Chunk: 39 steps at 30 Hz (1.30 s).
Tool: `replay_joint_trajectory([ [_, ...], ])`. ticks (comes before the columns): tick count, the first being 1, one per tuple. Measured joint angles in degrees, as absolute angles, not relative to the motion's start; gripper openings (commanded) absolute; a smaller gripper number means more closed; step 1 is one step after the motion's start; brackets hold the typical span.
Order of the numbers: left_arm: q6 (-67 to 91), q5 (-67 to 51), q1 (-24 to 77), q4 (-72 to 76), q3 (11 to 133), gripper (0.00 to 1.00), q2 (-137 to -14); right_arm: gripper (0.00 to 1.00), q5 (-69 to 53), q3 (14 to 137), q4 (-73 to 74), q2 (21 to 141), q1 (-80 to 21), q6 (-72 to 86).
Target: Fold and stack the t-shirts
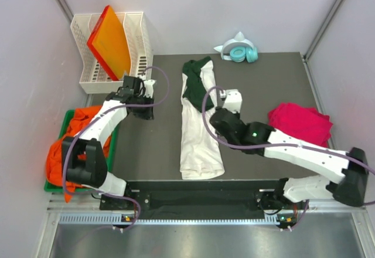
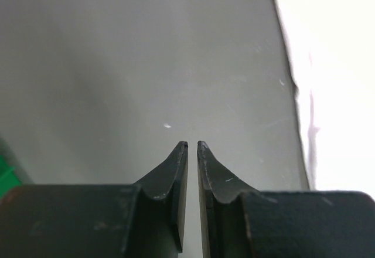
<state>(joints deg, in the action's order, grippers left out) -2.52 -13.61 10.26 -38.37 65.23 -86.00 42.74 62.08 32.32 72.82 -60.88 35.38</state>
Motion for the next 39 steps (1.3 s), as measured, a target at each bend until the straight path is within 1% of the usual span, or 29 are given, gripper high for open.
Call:
replay_joint_trajectory([
  [2,-1.8,-12.3,9.7,-34.5,62.8,0.2,-84.1,0.38,46.2,58.7,32.9,67.9,-60.9,36.6],
  [3,-1.6,-11.9,9.0,-32.4,61.1,0.2,-82.6,0.42,47.9,56.9,32.9,65.5,-61.0,36.8],
  [6,-1.2,-10.0,5.6,-23.8,54.4,0.21,-76.8,0.51,52.8,51.9,32.0,58.3,-61.1,35.8],
  [8,-1.0,-9.0,2.9,-18.4,50.3,0.2,-73.9,0.54,55.9,49.7,30.6,53.9,-61.1,33.5],
  [11,-0.8,-9.7,-2.1,-11.2,45.6,0.2,-72.8,0.57,60.4,47.5,25.7,48.8,-61.1,27.4],
  [14,-1.0,-11.8,-6.3,-2.1,37.3,0.21,-70.7,0.61,62.6,47.1,21.2,48.1,-61.1,22.0],
  [17,-2.3,-13.0,-8.1,9.1,27.3,0.25,-69.4,0.62,63.7,46.9,17.4,49.7,-61.1,18.1],
  [19,-2.7,-13.8,-8.0,17.6,21.8,0.28,-71.3,0.62,64.0,46.9,15.9,52.3,-61.1,16.7],
  [21,-1.7,-14.3,-7.9,23.3,19.6,0.31,-74.8,0.63,64.0,46.9,15.5,54.5,-61.1,16.0],
  [22,-1.0,-14.3,-7.9,25.9,19.4,0.33,-76.5,0.63,64.0,46.9,15.4,55.3,-61.1,15.6],
  [24,0.8,-14.1,-7.9,32.1,19.4,0.44,-79.2,0.64,63.9,46.9,15.4,56.0,-61.1,15.1],
  [25,1.7,-14.0,-7.9,35.1,19.3,0.53,-80.2,0.64,64.0,46.9,15.4,56.1,-61.1,14.9],
  [26,2.6,-14.1,-8.0,38.7,19.3,0.79,-81.4,0.64,64.0,46.9,15.2,56.1,-61.1,14.5],
  [27,3.3,-14.2,-8.1,42.2,19.2,0.89,-82.7,0.64,64.0,46.9,14.7,56.1,-61.1,14.2],
  [28,3.6,-14.5,-8.1,46.4,18.8,0.92,-84.2,0.64,64.0,46.9,14.3,56.1,-61.1,13.8],
  [29,4.6,-15.4,-8.0,50.7,18.2,0.99,-85.9,0.65,64.0,46.9,14.0,56.1,-61.1,13.4],
  [34,3.7,-15.7,-5.4,61.4,14.5,0.99,-90.1,0.67,64.0,48.5,12.6,57.9,-61.1,11.7],
  [39,3.3,-14.6,-5.1,63.4,14.8,0.99,-91.3,0.74,64.1,49.9,10.4,60.8,-61.1,10.5],
])
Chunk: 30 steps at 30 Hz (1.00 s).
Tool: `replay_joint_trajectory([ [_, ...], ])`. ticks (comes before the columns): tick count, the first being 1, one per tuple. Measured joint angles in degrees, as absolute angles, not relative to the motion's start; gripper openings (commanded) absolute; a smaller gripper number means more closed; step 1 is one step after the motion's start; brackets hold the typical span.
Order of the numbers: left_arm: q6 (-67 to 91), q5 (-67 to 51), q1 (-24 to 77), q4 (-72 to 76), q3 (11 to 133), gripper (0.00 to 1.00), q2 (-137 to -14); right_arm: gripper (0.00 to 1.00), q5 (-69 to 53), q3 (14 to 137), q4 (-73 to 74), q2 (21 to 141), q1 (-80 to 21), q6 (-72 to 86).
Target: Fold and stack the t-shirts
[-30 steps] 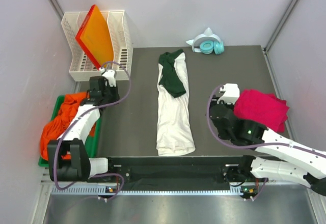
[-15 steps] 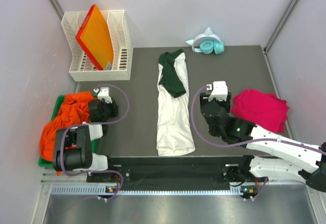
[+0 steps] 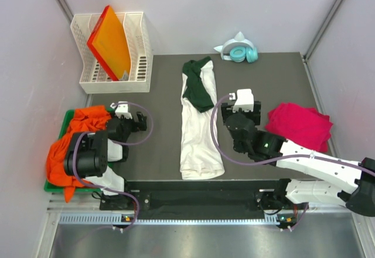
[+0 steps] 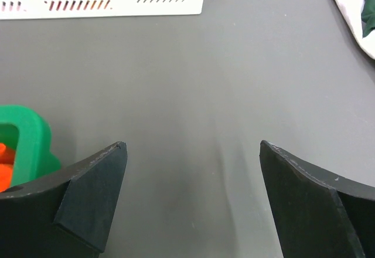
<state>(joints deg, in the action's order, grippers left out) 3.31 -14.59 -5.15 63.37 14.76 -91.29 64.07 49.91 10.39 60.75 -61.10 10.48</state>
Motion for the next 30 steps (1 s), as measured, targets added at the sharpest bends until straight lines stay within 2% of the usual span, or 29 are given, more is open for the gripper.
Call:
replay_joint_trajectory([
  [9,3.0,-13.8,-4.8,63.9,14.9,0.99,-91.3,0.78,61.5,49.9,8.8,61.5,-58.9,11.5],
  [16,3.0,-13.8,-4.8,63.9,14.9,0.99,-91.3,0.81,57.5,50.4,13.4,60.1,-57.9,17.0],
  [21,3.0,-13.8,-4.8,64.0,14.9,0.99,-91.3,0.88,53.7,50.7,14.8,60.2,-57.1,17.6],
  [26,3.0,-13.8,-4.8,64.1,14.9,0.99,-91.3,0.9,52.4,58.5,22.7,63.7,-56.6,18.5],
  [30,3.0,-13.8,-4.8,64.1,14.9,0.99,-91.3,0.92,52.3,60.5,26.9,61.2,-56.4,21.1],
])
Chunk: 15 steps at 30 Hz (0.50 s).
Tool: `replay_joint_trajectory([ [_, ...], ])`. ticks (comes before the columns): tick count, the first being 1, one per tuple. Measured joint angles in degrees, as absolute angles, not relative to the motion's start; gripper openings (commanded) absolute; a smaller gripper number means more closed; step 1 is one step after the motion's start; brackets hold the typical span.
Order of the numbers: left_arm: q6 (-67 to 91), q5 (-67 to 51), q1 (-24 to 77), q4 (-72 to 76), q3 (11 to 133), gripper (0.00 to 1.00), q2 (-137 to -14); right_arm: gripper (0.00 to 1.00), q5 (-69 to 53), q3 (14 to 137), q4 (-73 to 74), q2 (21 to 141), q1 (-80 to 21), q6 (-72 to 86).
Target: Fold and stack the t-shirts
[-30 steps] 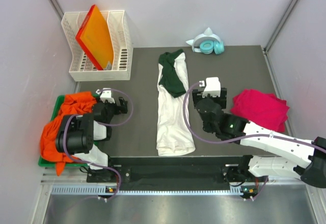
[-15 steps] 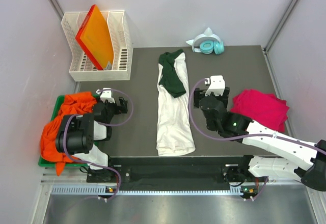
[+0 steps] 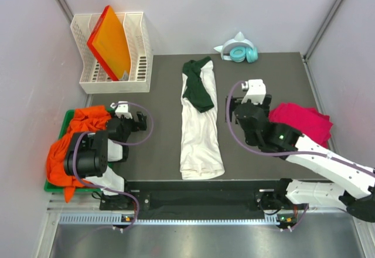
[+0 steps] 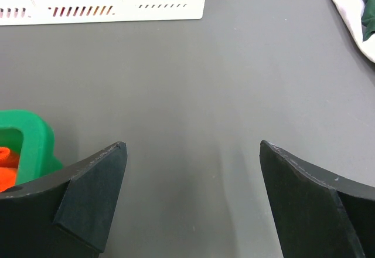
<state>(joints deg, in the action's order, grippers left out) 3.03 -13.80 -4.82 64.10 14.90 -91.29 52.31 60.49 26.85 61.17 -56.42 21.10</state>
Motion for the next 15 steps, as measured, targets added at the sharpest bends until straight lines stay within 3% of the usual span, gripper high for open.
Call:
replay_joint_trajectory([
  [9,3.0,-13.4,-4.7,64.3,14.9,0.99,-91.3,0.94,51.2,58.6,36.3,51.5,-56.4,26.6],
  [15,2.1,5.5,5.3,63.3,15.8,0.99,-90.4,0.96,51.1,55.8,39.7,54.1,-56.3,28.3],
])
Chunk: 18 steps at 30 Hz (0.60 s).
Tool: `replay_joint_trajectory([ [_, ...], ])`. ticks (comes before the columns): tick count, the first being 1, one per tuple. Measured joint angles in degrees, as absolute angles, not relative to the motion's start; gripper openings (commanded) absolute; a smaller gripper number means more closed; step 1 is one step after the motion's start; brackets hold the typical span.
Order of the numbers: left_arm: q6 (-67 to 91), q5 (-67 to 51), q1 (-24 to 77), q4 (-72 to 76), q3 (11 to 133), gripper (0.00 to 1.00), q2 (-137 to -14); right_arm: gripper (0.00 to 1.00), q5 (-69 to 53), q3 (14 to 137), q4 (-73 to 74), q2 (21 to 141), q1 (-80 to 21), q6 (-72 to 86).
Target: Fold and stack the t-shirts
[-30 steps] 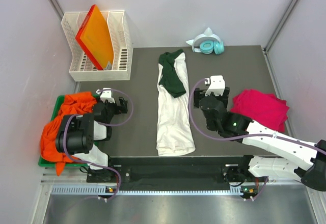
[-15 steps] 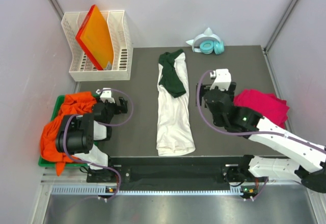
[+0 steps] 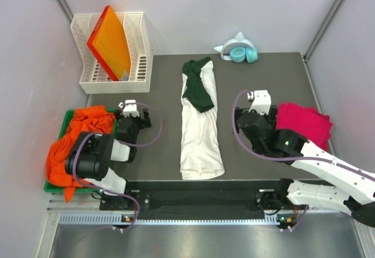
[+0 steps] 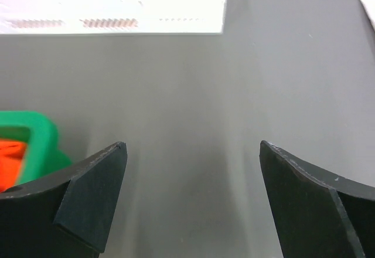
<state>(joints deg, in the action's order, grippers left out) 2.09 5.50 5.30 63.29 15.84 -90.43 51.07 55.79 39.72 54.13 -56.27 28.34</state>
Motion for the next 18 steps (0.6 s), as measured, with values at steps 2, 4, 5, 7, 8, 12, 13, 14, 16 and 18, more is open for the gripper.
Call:
replay_joint_trajectory([
  [2,0.6,10.6,7.5,64.7,14.8,0.99,-89.4,0.96,51.1,55.0,39.9,54.5,-56.2,28.6],
  [4,-1.9,16.3,10.9,60.1,15.7,0.99,-87.0,0.96,51.1,54.2,39.5,54.5,-56.2,28.8],
  [5,-2.7,18.0,12.7,54.2,18.3,0.99,-85.6,0.96,51.1,53.9,39.2,54.5,-56.1,28.8],
  [7,-1.5,21.9,15.9,40.4,27.7,0.99,-85.0,0.95,51.1,52.9,38.3,54.6,-56.1,28.8],
  [8,-0.4,23.4,17.0,34.0,32.8,0.99,-85.5,0.95,51.1,52.8,38.2,54.8,-56.1,28.8],
  [12,6.9,29.1,24.6,10.4,53.8,0.99,-87.3,0.92,51.1,52.8,37.1,57.6,-56.1,29.3],
  [13,8.3,30.9,28.1,8.2,54.9,0.99,-86.0,0.9,51.1,52.8,36.9,58.4,-56.1,29.6],
  [14,10.3,31.6,32.1,5.6,54.8,0.99,-84.1,0.88,51.0,52.8,36.9,59.4,-56.1,29.9],
  [16,19.3,31.9,38.7,1.3,52.0,0.99,-79.6,0.82,50.7,52.7,36.7,60.8,-56.1,30.3],
  [18,28.8,30.3,40.9,-2.7,46.9,0.99,-73.6,0.76,50.0,52.1,35.8,61.3,-56.1,30.4],
])
